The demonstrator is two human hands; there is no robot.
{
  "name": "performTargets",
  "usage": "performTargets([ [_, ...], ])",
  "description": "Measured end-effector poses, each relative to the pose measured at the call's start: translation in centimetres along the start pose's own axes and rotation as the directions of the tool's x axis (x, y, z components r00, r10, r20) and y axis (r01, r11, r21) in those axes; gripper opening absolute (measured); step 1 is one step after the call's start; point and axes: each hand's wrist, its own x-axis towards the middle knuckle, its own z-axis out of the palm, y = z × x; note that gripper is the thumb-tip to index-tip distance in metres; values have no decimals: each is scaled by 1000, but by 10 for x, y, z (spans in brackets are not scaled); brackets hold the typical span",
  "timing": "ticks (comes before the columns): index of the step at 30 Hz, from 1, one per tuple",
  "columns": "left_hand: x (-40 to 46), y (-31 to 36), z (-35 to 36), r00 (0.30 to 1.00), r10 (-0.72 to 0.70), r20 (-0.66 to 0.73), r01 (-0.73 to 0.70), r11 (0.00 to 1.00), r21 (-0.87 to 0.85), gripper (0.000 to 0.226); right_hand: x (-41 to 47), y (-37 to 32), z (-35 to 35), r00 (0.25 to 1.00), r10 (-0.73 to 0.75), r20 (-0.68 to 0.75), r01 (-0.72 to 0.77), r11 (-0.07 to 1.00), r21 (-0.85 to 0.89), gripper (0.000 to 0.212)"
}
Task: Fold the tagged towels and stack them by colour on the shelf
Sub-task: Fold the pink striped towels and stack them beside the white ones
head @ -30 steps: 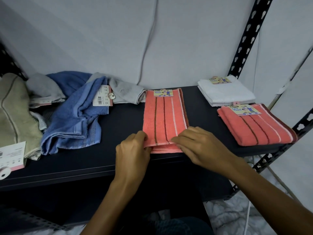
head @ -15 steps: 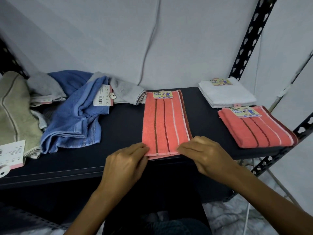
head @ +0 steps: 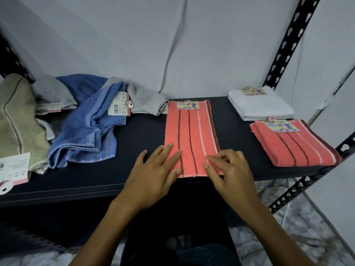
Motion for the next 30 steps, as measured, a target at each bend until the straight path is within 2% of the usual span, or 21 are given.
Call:
performTargets([
  [2, -5, 2, 1, 1000, -11, -13, 10, 999, -44, 84, -11, -5, -3, 997, 55, -54, -54, 998, 21, 29],
  [4, -12, 7, 7, 993, -14, -116, 7, 998, -65, 73, -22, -15, -7, 985, 160, -67, -158, 987, 35, 24],
  [6, -20, 17, 14, 971, -47, -235, 12, 989, -148, 59, -33, -25, -9, 940, 340, -39, -326, 925, 198, 19],
  [7, -25, 23, 16, 952, -88, -294, 12, 968, -251, 52, -37, -29, -11, 897, 443, -12, -410, 841, 354, 16],
  [9, -35, 35, 20, 886, -215, -411, -21, 866, -499, 37, -42, -32, -11, 784, 613, 91, -511, 557, 655, 19],
  [11, -46, 49, 21, 801, -373, -468, -59, 728, -683, 21, -46, -29, -13, 703, 679, 213, -563, 347, 750, 23],
  [13, -57, 62, 20, 766, -503, -400, -58, 566, -822, 21, -51, -26, -16, 697, 646, 311, -584, 260, 769, 24],
  [16, -73, 68, 24, 770, -592, -239, -71, 292, -954, 28, -64, -24, -25, 733, 571, 370, -594, 271, 758, 26],
  [18, -81, 65, 29, 808, -579, -108, -48, 118, -992, 35, -72, -22, -30, 761, 532, 370, -585, 317, 747, 22],
  [20, -87, 62, 33, 859, -512, -20, -4, 31, -999, 42, -82, -18, -32, 789, 479, 384, -579, 369, 727, 23],
  [23, -90, 54, 37, 932, -362, 27, 45, 41, -998, 56, -89, -11, -37, 817, 335, 469, -576, 454, 680, 46],
  [25, -90, 47, 39, 966, -256, 42, 65, 81, -995, 58, -87, -10, -40, 807, 264, 529, -588, 458, 667, 56],
  [28, -90, 42, 41, 964, -264, 36, 89, 192, -977, 45, -79, -10, -38, 826, 287, 485, -563, 454, 690, 46],
  [30, -87, 43, 39, 947, -322, -6, 57, 186, -981, 36, -75, -10, -35, 830, 342, 441, -556, 442, 704, 35],
])
